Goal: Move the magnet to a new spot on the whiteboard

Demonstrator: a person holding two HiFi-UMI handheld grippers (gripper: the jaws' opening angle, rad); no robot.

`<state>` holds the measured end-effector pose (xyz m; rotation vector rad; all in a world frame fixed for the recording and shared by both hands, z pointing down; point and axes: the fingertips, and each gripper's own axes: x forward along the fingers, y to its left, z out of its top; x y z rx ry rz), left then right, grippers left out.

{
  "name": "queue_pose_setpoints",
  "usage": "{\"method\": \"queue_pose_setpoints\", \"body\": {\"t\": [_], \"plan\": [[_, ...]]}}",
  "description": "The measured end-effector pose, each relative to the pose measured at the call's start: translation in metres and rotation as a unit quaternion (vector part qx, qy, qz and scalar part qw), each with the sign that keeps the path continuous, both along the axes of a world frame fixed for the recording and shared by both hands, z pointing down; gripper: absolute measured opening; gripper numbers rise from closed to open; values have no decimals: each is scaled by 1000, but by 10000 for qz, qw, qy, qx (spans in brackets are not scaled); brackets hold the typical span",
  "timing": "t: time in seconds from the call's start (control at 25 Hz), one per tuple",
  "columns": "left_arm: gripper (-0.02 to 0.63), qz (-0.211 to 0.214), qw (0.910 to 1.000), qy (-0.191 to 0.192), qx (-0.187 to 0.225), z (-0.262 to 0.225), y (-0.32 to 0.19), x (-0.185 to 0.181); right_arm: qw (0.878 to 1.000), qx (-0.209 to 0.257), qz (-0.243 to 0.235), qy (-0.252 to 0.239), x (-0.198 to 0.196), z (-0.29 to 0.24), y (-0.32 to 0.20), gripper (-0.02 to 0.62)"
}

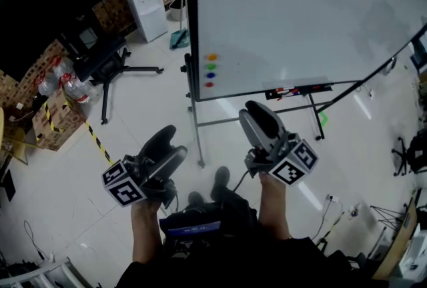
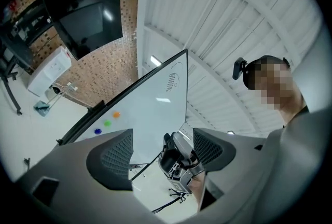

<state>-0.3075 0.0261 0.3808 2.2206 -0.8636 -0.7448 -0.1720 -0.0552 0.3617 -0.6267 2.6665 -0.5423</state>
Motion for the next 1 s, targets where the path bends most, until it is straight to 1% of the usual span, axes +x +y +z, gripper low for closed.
{"method": "queue_pose_setpoints", "body": {"t": [0.2,0.4,0.52,0.6,0.72,0.84,1.0], "plan": [[354,187,9997,136,94,0,34,-4,9999,-10,120,105,-5,-1,42,163],[354,416,9986,312,93,3,51,-1,9994,-26,202,265,-5,-3,72,163],[354,513,9980,347,97,4,57,3,9992,-14,271,301,2,-6,84,163],[354,547,9978,329,169,-1,59,8,9993,-10,292,231,9,-10,86,163],[354,521,9978,265,301,-9,64,13,9998,1,186,23,16,-19,90,163],[354,451,9980,219,385,-14,68,16,9998,89,-67,-179,16,-28,99,163],[354,425,9980,204,412,-16,66,33,9991,244,-268,-215,29,-34,110,163]]}}
